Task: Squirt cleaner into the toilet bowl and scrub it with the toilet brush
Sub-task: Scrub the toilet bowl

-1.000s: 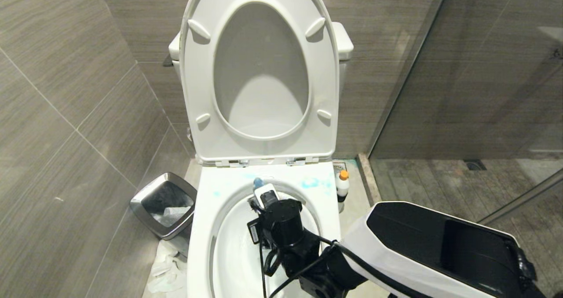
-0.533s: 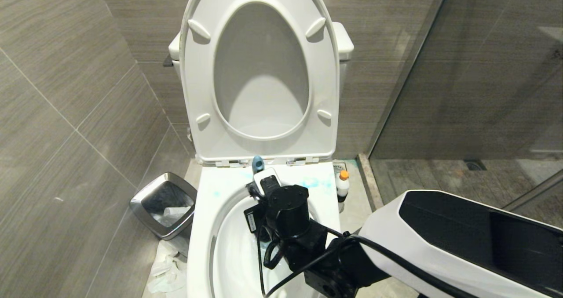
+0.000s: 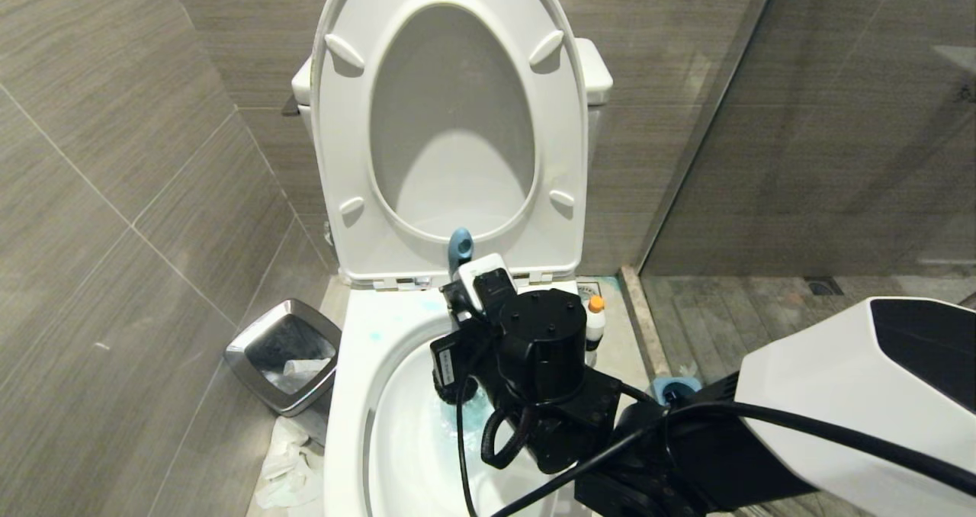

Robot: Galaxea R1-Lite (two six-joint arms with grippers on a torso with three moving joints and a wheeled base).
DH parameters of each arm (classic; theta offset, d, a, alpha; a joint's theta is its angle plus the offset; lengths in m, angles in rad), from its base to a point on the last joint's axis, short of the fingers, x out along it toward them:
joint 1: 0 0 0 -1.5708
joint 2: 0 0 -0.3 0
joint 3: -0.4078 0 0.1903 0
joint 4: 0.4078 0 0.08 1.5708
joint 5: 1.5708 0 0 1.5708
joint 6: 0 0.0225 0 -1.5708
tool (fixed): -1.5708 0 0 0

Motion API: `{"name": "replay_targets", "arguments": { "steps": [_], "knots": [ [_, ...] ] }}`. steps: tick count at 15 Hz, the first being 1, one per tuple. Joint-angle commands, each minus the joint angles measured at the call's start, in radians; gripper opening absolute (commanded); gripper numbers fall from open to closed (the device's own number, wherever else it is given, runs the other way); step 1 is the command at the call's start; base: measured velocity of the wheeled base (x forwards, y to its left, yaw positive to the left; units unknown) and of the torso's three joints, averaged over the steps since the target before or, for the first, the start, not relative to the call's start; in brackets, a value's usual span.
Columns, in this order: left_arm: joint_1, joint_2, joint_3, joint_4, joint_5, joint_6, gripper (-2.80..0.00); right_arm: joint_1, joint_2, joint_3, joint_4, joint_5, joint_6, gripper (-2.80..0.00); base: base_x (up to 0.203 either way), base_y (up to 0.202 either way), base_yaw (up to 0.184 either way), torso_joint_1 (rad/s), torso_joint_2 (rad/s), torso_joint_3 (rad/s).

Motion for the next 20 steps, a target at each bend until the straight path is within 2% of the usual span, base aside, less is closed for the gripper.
{"name": "replay_targets", "arguments": {
  "steps": [1,5,12,16,20],
  "knots": [
    [0.000,0.001,0.002,0.000,0.000,0.000,-2.80,0.004,-0.010,0.001,0.000,-0.001,-0.002,-2.80,0.000,0.000,0.000,0.000,0.00,0.000],
    [0.000,0.001,0.002,0.000,0.000,0.000,-2.80,0.007,0.077,-0.064,0.008,0.001,-0.002,-2.80,0.000,0.000,0.000,0.000,0.00,0.000],
    [0.000,0.001,0.002,0.000,0.000,0.000,-2.80,-0.003,0.222,-0.306,0.094,0.004,-0.003,-2.80,0.000,0.000,0.000,0.000,0.00,0.000],
    [0.000,0.001,0.002,0.000,0.000,0.000,-2.80,-0.060,0.196,-0.282,0.094,-0.004,-0.010,-2.80,0.000,0.000,0.000,0.000,0.00,0.000],
    [0.000,0.001,0.002,0.000,0.000,0.000,-2.80,-0.113,0.113,-0.171,0.090,-0.001,-0.026,-2.80,0.000,0.000,0.000,0.000,0.00,0.000]
  ]
}}
